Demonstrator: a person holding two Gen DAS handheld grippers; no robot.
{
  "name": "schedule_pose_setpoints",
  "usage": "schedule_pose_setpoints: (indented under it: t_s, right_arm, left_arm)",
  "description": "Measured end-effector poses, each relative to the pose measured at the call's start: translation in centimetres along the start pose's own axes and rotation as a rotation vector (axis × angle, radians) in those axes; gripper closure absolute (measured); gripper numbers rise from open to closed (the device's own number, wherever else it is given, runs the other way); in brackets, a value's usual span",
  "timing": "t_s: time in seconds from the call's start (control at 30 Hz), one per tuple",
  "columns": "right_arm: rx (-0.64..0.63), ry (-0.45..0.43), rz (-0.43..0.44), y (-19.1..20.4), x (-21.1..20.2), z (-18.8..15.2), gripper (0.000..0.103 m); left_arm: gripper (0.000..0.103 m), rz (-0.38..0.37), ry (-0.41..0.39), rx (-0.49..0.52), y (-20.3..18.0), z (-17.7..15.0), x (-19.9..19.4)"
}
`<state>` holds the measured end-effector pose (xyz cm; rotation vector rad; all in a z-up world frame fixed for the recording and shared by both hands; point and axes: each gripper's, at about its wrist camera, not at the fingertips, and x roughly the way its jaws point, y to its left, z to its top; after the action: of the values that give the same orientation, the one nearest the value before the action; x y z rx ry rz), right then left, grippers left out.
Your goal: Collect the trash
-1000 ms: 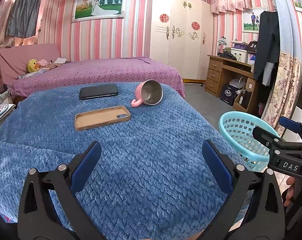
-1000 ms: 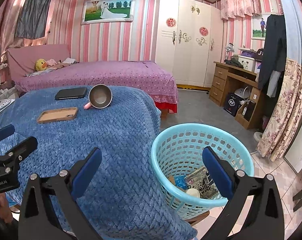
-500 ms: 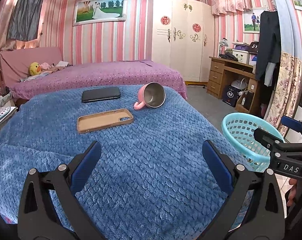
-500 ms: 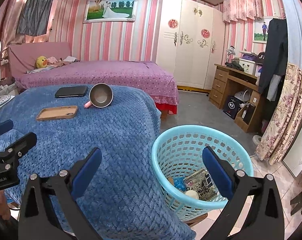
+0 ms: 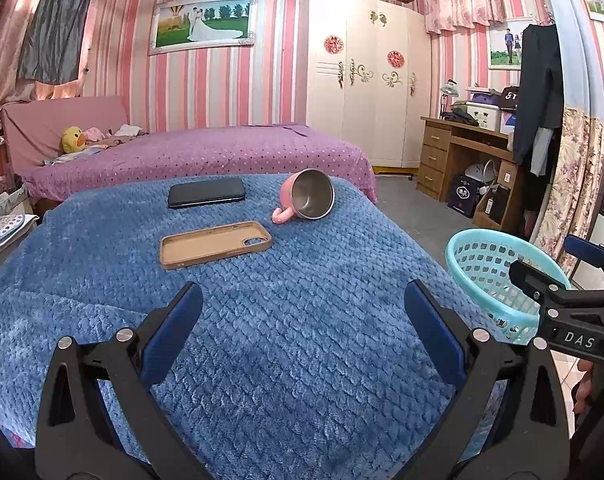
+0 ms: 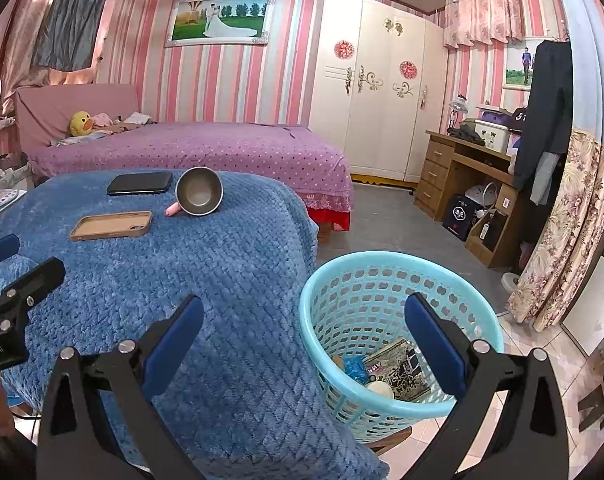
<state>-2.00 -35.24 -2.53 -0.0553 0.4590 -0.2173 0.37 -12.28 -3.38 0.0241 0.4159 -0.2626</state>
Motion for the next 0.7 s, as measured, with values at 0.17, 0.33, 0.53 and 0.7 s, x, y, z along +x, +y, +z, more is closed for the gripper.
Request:
schedule_pose_setpoints:
  t_s: [0.17,0.33,0.53,0.7]
  right_arm:
    - [0.005,0.004,-0.001,-0.21,0.16,-0.22,0.005]
    - [0.005,0.004,-0.002,-0.26,0.15,-0.27,0.005]
    - [0.005,0.004,-0.003,-0.35,0.14,-0.34,0.005]
    - [0.003,0.006,-0.002,-0.36,0.15,-0.39,0.005]
  left_arm:
    - [0.005,0.002,-0.002,0.003,-0.03,-0.02,-0.02]
    - [0.005,0.000,-0.007,0.012,-0.13,-0.04,-0.14]
    - [0.005,0.001,-0.013,0.012,-0.15,-0.05,-0.35]
    - [0.005,0.001,-0.013,0.011,-0.14,-0.07,-0.40]
